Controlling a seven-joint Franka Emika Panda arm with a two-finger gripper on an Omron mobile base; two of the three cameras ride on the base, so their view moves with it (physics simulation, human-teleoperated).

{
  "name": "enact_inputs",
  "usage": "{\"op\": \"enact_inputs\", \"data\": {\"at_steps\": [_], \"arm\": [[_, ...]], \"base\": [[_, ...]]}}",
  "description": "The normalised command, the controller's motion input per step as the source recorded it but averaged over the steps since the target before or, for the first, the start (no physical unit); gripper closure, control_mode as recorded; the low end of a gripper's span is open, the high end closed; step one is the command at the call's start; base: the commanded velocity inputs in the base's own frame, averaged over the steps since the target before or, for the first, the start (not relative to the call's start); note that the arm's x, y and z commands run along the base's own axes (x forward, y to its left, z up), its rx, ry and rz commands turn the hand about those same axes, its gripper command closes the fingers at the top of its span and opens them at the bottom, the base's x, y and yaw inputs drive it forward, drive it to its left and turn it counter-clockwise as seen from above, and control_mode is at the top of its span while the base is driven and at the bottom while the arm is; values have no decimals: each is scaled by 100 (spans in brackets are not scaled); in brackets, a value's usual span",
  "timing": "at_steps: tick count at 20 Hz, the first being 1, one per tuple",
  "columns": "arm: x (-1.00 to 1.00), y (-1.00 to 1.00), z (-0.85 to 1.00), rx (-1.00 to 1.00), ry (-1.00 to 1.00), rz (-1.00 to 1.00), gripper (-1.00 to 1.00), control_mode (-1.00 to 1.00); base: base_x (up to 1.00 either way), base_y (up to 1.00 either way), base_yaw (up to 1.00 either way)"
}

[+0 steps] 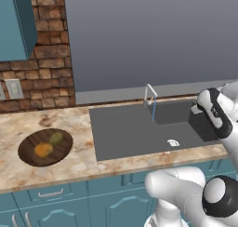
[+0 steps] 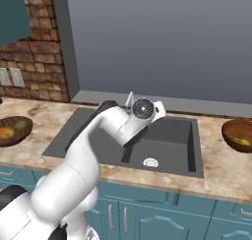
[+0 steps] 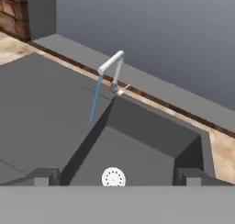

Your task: Pick the potatos from the sink and place them in one bowl. Place the pear in the other bowl. Then turn off the sink faucet.

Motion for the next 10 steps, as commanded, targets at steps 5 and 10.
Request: {"op": "enact_inputs", "data": {"at_steps": [5, 10], "arm": [[17, 0, -31, -31, -44, 47, -100, -100], [1, 5, 3, -22, -37, 30, -100, -100]], "base": [[0, 0, 0], [0, 0, 0]]}}
